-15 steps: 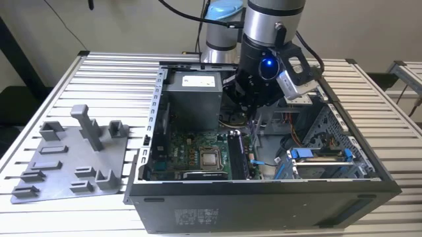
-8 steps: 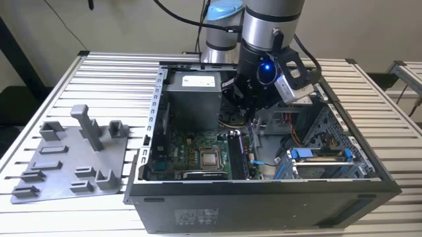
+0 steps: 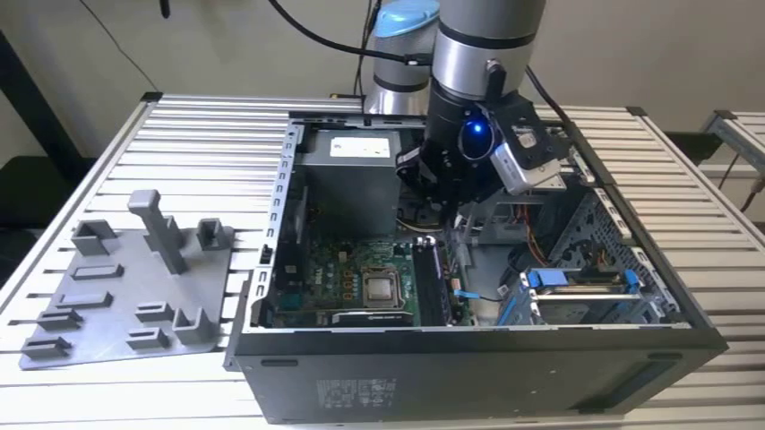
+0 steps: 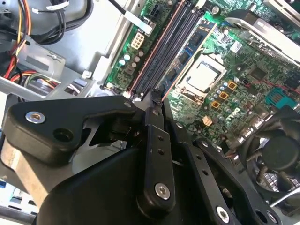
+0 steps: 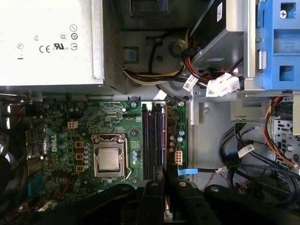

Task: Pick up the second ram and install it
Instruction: 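Insert the second ram into the second slot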

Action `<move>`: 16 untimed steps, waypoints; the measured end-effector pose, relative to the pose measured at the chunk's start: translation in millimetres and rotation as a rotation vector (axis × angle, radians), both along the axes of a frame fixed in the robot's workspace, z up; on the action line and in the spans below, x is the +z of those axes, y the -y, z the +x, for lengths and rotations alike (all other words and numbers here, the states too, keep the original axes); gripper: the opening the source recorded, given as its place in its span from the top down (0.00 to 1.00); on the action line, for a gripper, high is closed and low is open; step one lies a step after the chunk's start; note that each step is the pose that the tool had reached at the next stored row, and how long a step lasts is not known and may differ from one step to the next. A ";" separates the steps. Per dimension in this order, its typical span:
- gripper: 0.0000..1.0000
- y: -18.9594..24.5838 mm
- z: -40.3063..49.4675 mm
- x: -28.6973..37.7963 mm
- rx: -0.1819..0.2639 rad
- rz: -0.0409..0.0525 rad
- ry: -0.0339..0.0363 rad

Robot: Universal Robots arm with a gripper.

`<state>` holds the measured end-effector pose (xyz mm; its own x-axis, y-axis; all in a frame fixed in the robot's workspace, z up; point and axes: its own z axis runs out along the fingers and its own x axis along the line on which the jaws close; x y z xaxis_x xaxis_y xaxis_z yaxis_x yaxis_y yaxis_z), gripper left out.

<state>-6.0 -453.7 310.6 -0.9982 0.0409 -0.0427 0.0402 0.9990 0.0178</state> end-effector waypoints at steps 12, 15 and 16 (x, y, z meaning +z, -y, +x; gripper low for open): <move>0.86 1.0 -4.7 -16.1 0.002 -0.0020 -0.0034; 0.86 1.0 -4.7 -21.3 0.002 -0.0020 -0.0041; 0.86 1.0 -4.7 -23.1 0.002 -0.0021 -0.0041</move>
